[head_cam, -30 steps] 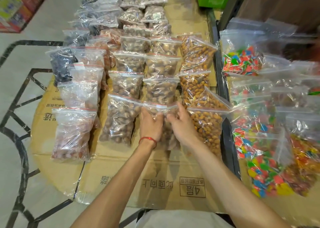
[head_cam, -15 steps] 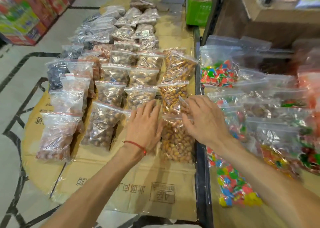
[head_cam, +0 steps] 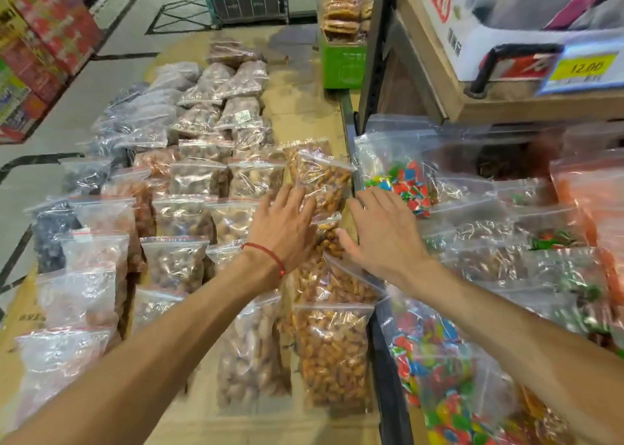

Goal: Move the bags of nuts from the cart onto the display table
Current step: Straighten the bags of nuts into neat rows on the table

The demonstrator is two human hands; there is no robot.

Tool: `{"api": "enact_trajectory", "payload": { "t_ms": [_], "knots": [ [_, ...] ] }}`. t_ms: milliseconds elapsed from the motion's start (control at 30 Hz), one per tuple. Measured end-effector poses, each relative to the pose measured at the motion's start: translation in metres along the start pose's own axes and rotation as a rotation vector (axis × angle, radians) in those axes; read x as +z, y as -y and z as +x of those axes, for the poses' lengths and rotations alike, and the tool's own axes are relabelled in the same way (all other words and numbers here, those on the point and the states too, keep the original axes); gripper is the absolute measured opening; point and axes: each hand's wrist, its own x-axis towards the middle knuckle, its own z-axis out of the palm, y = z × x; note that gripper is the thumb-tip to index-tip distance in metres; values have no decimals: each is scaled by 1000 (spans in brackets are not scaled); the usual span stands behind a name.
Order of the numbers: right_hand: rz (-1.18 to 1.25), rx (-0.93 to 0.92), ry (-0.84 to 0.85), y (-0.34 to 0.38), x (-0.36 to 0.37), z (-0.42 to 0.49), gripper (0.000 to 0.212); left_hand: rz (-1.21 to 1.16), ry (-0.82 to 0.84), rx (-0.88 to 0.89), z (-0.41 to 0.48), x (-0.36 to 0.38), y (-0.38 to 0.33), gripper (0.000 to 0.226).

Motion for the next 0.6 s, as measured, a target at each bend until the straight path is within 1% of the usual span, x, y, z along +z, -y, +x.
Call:
{"api": "enact_trajectory", "payload": {
  "t_ms": [67,200,300,367,433,500,567,600],
  "knots": [
    [-4,12,1,-4,6,19,58,11,20,2,22,2,9,59],
    [60,51,8,-15,22,54,50,38,28,-8,57,8,22,63],
    [105,77,17,-17,33,75,51,-11,41,-5,79,19,28,63],
    [136,90,6,-19,40,87,52,-128,43,-25,90,29,26,61],
    [237,125,8,-19,46,94,55,-345,26,-89,98,40,18,61],
    [444,187,18,-15,52,99,59,-564,-6,-189,103,52,13,66],
    [647,297,69,-9,59,103,64,-668,-16,-253,106,62,7,72],
    [731,366,106,-8,64,107,63,-702,-11,-267,108,65,5,74]
  ]
}}
